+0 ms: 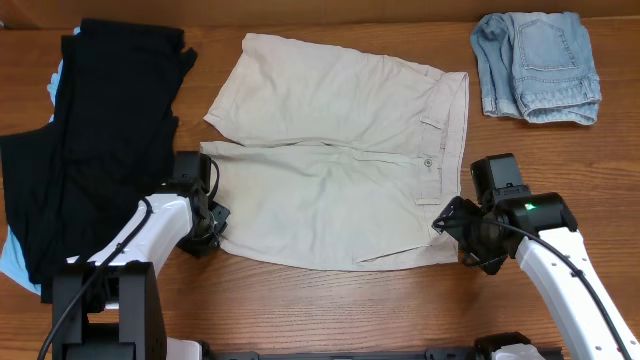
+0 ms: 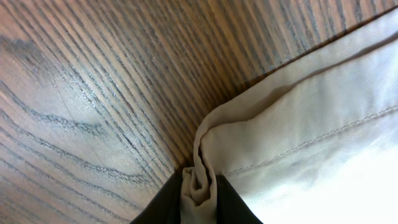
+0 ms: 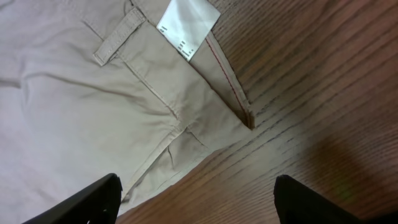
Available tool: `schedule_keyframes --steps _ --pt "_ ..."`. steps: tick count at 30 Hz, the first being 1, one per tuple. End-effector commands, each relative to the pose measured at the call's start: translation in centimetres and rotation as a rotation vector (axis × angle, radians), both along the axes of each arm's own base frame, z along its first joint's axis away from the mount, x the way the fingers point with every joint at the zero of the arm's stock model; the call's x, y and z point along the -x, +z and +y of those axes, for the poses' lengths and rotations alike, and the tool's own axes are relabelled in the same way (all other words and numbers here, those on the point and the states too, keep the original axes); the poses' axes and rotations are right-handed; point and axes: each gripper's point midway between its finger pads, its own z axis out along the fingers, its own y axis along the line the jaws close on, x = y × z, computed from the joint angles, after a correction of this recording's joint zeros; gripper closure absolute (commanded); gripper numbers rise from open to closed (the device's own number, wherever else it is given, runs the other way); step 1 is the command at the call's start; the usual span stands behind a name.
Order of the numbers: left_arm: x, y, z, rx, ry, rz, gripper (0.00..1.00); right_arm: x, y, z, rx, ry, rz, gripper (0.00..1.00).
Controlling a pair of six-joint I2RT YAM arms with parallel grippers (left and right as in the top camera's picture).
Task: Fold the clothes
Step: 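Grasp the bottom corners of the shorts with both grippers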
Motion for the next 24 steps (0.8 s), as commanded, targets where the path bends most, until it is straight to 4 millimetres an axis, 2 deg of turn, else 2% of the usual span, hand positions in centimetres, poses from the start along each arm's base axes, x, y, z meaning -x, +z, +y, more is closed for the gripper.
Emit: schedule_keyframes --steps 1,4,6,10,15,17,21,23,24 --pt "2.9 -1.9 0.2 -0.013 -0.061 0.122 0.84 0.7 -0.9 0.1 -0.005 -0.020 0.029 0.28" --pt "2.9 -1.9 0.3 -0.014 -0.068 0.123 0.92 1.5 -2.2 0.1 -0.008 -0.054 0.056 0.43" --pt "2.9 -1.9 0.3 -0.014 -0.068 0.123 0.95 1.9 -3.2 0.3 -0.023 -0.052 0.066 0.47" --pt "2.7 -2.0 0.3 -0.014 -0.068 0.115 0.96 2.4 -5.2 0.9 -0.065 -0.068 0.072 0.46" --pt "2.7 -2.0 0.3 -0.014 -0.067 0.112 0.95 2.4 -7.3 0.9 -0.076 -0.070 0.036 0.36" --pt "2.7 -2.0 0.3 -0.015 -0.068 0.112 0.94 2.1 -8.0 1.0 -0.081 -0.069 0.011 0.33" --pt "2.6 -2.0 0.3 -0.014 -0.068 0.112 0.96 1.4 -8.4 1.2 -0.096 -0.066 -0.029 0.34" --pt "2.6 -1.9 0.3 -0.015 -0.068 0.110 0.96 1.1 -8.4 1.4 -0.103 -0.064 -0.038 0.43" --pt "2.5 -1.9 0.3 -0.015 -0.068 0.108 0.96 1.1 -8.4 1.4 -0.105 -0.064 -0.040 0.51"
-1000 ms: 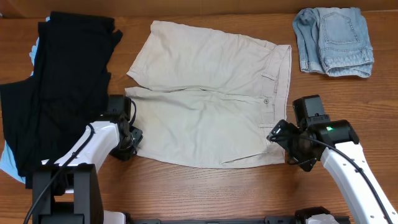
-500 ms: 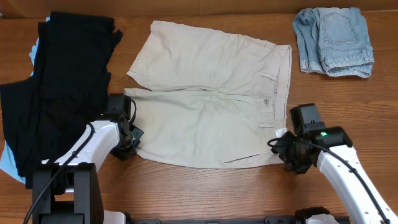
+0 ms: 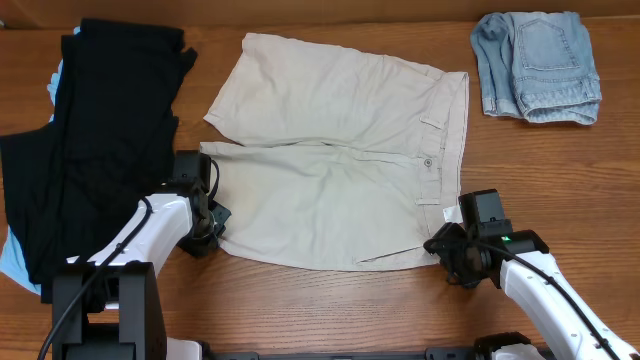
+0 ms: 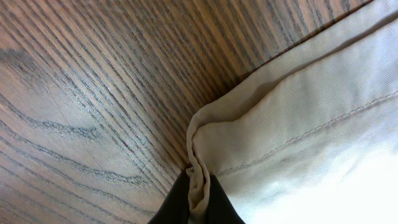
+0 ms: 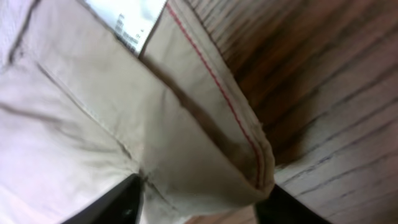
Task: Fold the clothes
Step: 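Grasp the bottom corners of the shorts with both grippers, then lift the bottom edge with both grippers and fold it upward over the top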
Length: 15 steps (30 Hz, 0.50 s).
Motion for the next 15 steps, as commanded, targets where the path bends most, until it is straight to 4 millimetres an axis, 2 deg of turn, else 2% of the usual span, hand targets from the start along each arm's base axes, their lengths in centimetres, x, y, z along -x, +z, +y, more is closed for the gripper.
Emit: schedule_keyframes --steps 1,5,7,11,15 --pt "2.4 -1.8 0.3 -0.019 -0.019 0.103 0.96 0.0 -0.1 0.3 -0.010 0.004 -0.001 0.61" --pt "1.2 -1.0 0.3 -0.019 -0.061 0.080 0.96 0.0 -0.1 0.3 -0.010 0.004 -0.002 0.92" --pt "0.5 -0.3 0.3 -0.020 -0.087 0.069 0.96 0.0 -0.1 0.3 -0.010 0.004 -0.002 0.96" --pt "-1.9 1.9 0.3 -0.025 -0.159 0.031 0.96 -0.5 0.2 0.3 -0.010 0.009 -0.018 0.96" --pt "-5.6 5.4 0.2 -0.043 -0.289 -0.053 0.96 -2.1 2.5 0.3 -0.005 0.052 -0.072 0.96"
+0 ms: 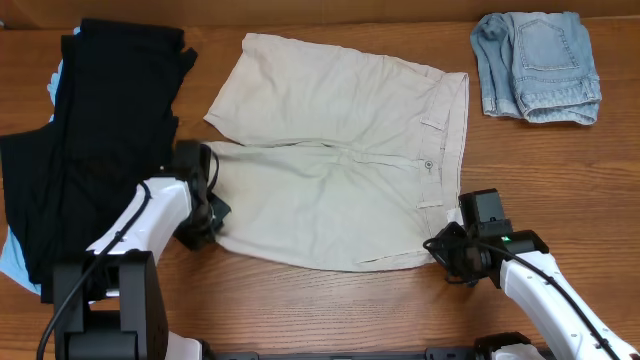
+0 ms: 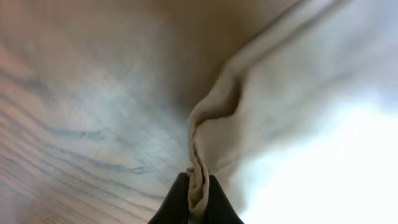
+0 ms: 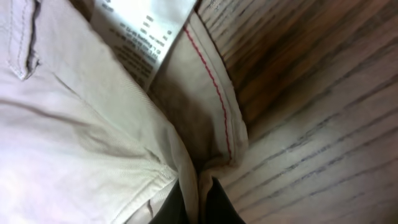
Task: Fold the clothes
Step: 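Lift the bottom edge with both grippers and fold it upward over the top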
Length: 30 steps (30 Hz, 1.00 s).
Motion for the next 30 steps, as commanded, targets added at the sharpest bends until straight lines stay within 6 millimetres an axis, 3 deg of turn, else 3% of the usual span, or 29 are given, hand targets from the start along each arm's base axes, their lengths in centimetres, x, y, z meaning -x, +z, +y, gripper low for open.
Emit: schedule_keyframes --steps 1,4,9,13,17,22,30 --pt "-4.6 3.9 0.2 -0.031 -0.167 -0.112 0.96 -2.3 2.9 0.1 0.005 0.050 -0.080 0.96" --pt "-7.1 8.3 0.4 -0.054 -0.246 -0.174 0.96 -3.9 6.3 -0.2 0.021 0.083 -0.120 0.96" --pt "-9.6 15.5 1.0 -0.110 -0.274 -0.268 0.96 -6.6 13.6 -1.3 0.067 0.091 -0.221 0.96" --pt "-10.4 20.8 1.3 -0.150 -0.319 -0.340 0.96 -7.7 19.4 -1.8 0.079 0.099 -0.311 0.96" --pt "-10.1 25.0 1.6 -0.179 -0.333 -0.384 0.96 -7.2 23.8 -2.2 0.090 0.112 -0.366 0.96" --pt "-8.3 27.3 1.6 -0.180 -0.354 -0.367 0.96 -4.9 26.6 -2.3 0.089 0.112 -0.400 0.96" --pt "-4.8 26.5 1.5 -0.150 -0.365 -0.234 0.96 0.7 27.0 -2.6 0.084 0.108 -0.352 0.96"
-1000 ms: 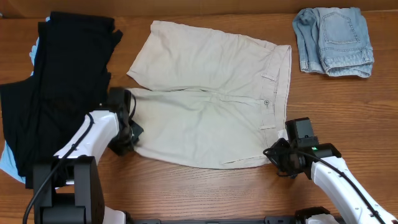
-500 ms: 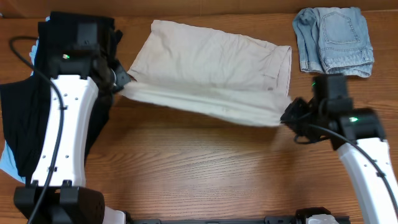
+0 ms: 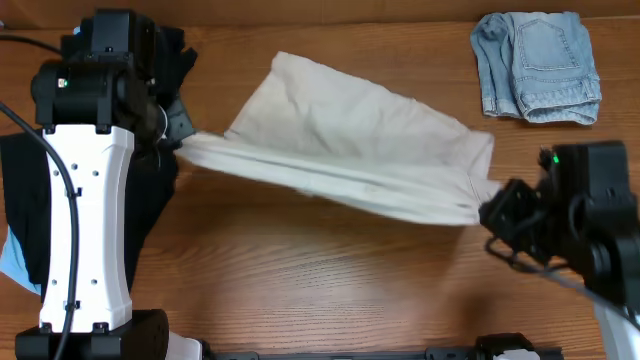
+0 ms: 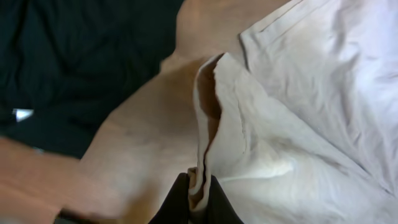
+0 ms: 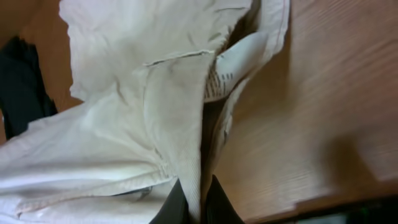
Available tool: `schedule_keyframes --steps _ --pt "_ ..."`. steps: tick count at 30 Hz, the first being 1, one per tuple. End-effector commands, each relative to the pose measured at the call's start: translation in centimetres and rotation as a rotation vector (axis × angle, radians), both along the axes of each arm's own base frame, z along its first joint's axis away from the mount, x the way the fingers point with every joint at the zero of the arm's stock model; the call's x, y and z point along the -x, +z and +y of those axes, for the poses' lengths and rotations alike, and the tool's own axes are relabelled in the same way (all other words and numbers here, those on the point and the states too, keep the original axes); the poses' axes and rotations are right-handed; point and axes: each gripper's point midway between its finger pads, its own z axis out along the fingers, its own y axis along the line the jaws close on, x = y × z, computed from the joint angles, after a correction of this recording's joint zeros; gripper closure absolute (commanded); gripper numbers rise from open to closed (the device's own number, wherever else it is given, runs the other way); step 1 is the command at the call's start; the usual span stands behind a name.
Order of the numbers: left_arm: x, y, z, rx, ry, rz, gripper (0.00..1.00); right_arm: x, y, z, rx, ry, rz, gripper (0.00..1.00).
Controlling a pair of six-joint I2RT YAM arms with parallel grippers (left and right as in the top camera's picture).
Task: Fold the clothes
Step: 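Lift the bottom edge with both grippers and fold it upward over the top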
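Observation:
The beige shorts (image 3: 340, 150) hang stretched in the air between both arms, their far half still draped toward the table. My left gripper (image 3: 180, 138) is shut on the hem corner of one leg (image 4: 200, 180), high up at the left. My right gripper (image 3: 490, 205) is shut on the waistband corner (image 5: 198, 186) at the right, with the white care label (image 5: 227, 74) showing beside it. Both grips are raised well above the wooden table (image 3: 300, 290).
A pile of black clothes (image 3: 40, 170) with a bit of light blue fabric lies at the left, under the left arm. Folded blue denim shorts (image 3: 537, 65) sit at the back right corner.
Both arms have risen and moved toward the back, lifting the near edge of the beige shorts off the table. The shorts now hang stretched between the two shut grippers.
The beige shorts lay flat, my left gripper shut on the near leg hem while the right gripper stood open above the waistband corner. The right gripper came down around that corner, then shut on it. Now both hold the near edge raised.

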Motion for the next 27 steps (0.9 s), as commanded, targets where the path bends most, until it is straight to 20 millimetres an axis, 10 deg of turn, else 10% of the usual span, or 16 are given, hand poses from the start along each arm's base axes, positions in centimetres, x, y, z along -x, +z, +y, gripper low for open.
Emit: schedule_keyframes --steps 1,13,27 --pt "0.9 0.7 1.5 -0.079 0.005 0.018 0.96 1.7 1.4 -1.8 0.065 -0.052 -0.046 0.96" --pt "-2.4 -0.8 -3.0 -0.075 -0.118 -0.060 0.96 2.3 -2.2 -5.2 0.135 -0.211 0.167 0.96" --pt "-13.4 -13.3 -7.3 -0.028 -0.129 -0.101 0.96 -3.9 -11.3 -7.5 0.162 -0.272 0.243 0.96"
